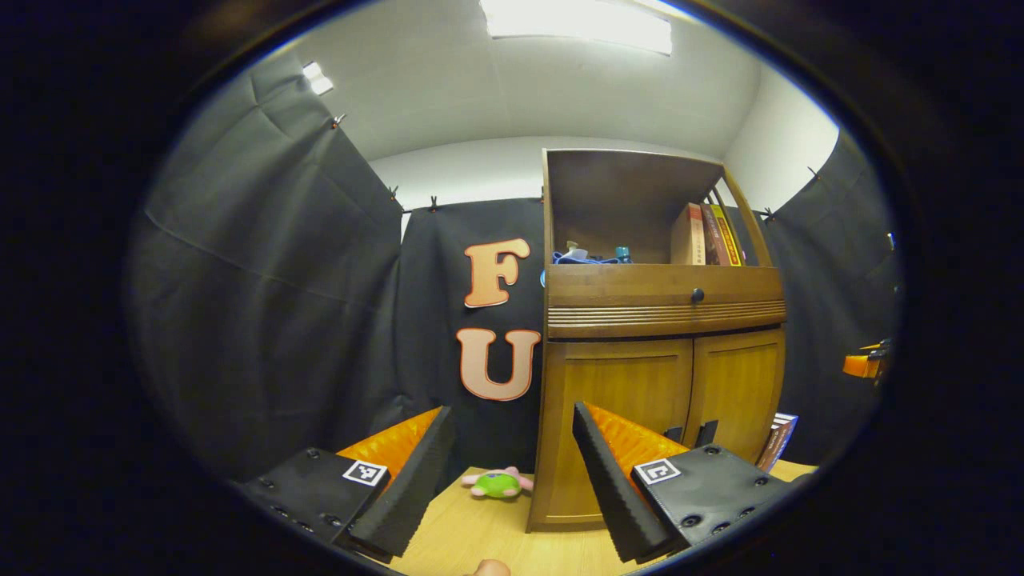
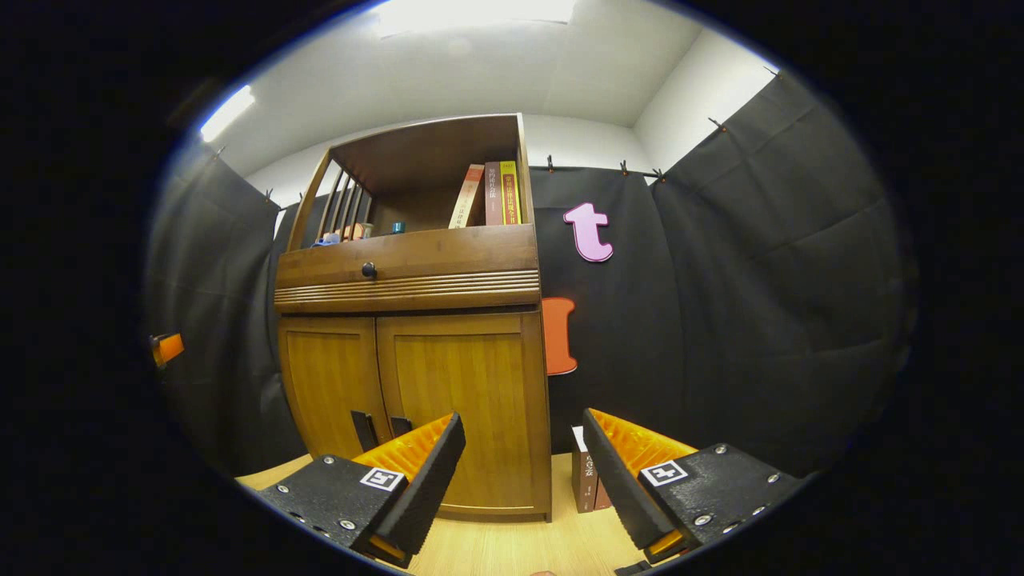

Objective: Open the right door of the double-door shoe cabinet with the right hand, and open the left door with the left hand.

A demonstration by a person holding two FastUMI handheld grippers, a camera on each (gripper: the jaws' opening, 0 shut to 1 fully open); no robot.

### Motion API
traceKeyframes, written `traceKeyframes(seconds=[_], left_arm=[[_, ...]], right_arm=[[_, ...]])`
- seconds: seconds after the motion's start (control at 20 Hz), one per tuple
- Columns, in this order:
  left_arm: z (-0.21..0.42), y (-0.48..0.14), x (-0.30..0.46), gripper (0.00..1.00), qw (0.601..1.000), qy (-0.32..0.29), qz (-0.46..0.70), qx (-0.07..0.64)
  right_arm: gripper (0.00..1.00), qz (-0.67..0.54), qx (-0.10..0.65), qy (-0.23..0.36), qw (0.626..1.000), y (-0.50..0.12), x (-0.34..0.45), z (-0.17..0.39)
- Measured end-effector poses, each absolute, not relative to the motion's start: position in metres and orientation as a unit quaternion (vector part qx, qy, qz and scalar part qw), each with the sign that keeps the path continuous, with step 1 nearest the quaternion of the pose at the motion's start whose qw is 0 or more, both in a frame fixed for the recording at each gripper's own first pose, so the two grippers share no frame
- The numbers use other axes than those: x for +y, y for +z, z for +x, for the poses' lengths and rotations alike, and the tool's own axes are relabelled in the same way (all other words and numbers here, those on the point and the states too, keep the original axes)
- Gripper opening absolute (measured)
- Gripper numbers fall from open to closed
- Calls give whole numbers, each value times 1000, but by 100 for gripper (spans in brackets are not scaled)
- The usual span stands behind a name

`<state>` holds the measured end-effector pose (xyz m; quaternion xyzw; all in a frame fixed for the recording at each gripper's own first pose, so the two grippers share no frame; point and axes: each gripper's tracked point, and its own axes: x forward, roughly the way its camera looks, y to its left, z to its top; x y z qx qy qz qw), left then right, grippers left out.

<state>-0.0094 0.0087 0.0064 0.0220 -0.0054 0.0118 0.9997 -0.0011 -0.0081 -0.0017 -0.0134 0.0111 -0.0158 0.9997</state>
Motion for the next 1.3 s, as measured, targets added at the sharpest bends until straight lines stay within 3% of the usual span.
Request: traceKeyframes(seconds=[0.2,0.25,0.3,0.35,0.4,0.75,0.8,0.9,1.25,1.3], left_arm=[[-3,-1,-3,95,1000,-6,14,6],[-2,-2,-5,95,1000,-8,11,7],[0,-3,-7,95,1000,-12,8,8],[2,-5,-8,95,1000,-15,4,9],[2,-5,-9,95,1000,-19,1,9],[1,-12,-6,96,999,-27,8,16],[2,-14,-6,96,999,-30,9,17],[0,-17,-3,96,999,-33,11,21],[-6,-23,12,96,999,-37,-5,27],[-8,-23,17,96,999,-33,-3,27]], right_arm=[[92,-11,21,-10,1000,-16,6,7],[100,-10,26,-7,1000,-22,11,11],[100,-8,29,-4,1000,-27,17,14],[82,-8,31,-1,999,-32,25,19],[100,-8,34,2,999,-38,32,24],[100,-9,63,54,996,-93,114,63],[93,-13,65,60,996,-102,125,69],[92,-17,77,71,994,-120,147,84],[93,-27,81,56,995,-156,179,145],[100,-25,84,55,995,-160,180,151]])
